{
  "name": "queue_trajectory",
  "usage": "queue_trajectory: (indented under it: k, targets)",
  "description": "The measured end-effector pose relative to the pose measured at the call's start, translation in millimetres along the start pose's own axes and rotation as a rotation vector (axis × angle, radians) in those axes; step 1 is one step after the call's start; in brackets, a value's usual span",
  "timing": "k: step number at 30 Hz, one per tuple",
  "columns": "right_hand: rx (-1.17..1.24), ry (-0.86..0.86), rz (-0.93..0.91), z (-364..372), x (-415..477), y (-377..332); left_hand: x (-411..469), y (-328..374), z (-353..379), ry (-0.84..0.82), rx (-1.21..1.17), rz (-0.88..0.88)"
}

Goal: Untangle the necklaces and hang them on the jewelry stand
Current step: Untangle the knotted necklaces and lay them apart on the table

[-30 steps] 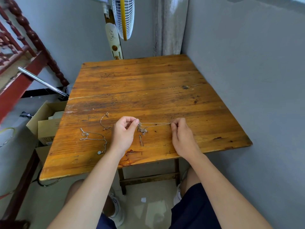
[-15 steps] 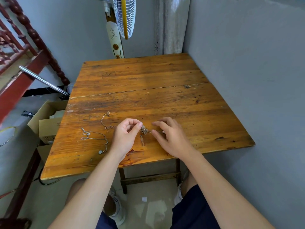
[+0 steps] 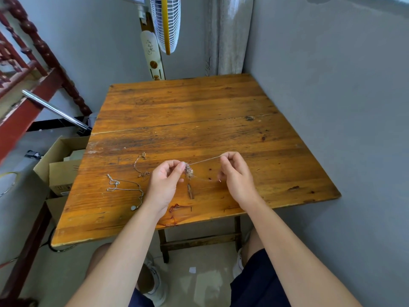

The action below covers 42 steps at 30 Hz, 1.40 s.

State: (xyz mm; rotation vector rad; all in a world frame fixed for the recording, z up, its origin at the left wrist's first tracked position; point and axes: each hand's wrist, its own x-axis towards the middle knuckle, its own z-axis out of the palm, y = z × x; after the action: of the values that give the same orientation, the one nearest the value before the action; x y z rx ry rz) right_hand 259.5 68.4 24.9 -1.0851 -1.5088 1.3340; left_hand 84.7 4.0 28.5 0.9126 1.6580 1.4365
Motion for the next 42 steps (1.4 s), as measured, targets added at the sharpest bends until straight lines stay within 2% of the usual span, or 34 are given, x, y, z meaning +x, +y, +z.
queue_trajectory:
  k: [3,7,17,21,30,34,38,42]
  targets:
    - [-0.03,0.009,0.016,-7.2,1.9,-1.5,3.0,1.4,2.8,-0.031,-0.031,-0.026]
    - [-0.173,0.035,-0.117,-9.1,3.5,-2.1,2.3,6.1,4.9,-0.055,-0.075,-0.008]
    - [-0.667,-0.047,-0.481,-39.8,14.9,9.0,10.0,-1.9,-15.0,0.058,0.181,0.04]
    - [-0.754,0.029,-0.451,-55.4,20.7,18.5,10.4,-1.4,-18.5,0.162,0.275,0.11]
    - [-1.016,0.187,-0.384,-80.7,25.3,28.4,3.7,-12.4,-17.2,0.219,0.624,0.302]
    - [-0.955,0.235,-0.348,-72.9,24.7,36.2,-2.2,-15.0,-12.6,0.29,0.848,0.388]
    - [-0.917,0.244,-0.376,-62.0,20.3,33.4,-4.6,-21.1,-10.1,0.293,1.049,0.491]
    - [-0.824,0.146,-0.412,-46.5,19.9,20.3,-2.2,-19.5,2.7,0.172,0.987,0.544]
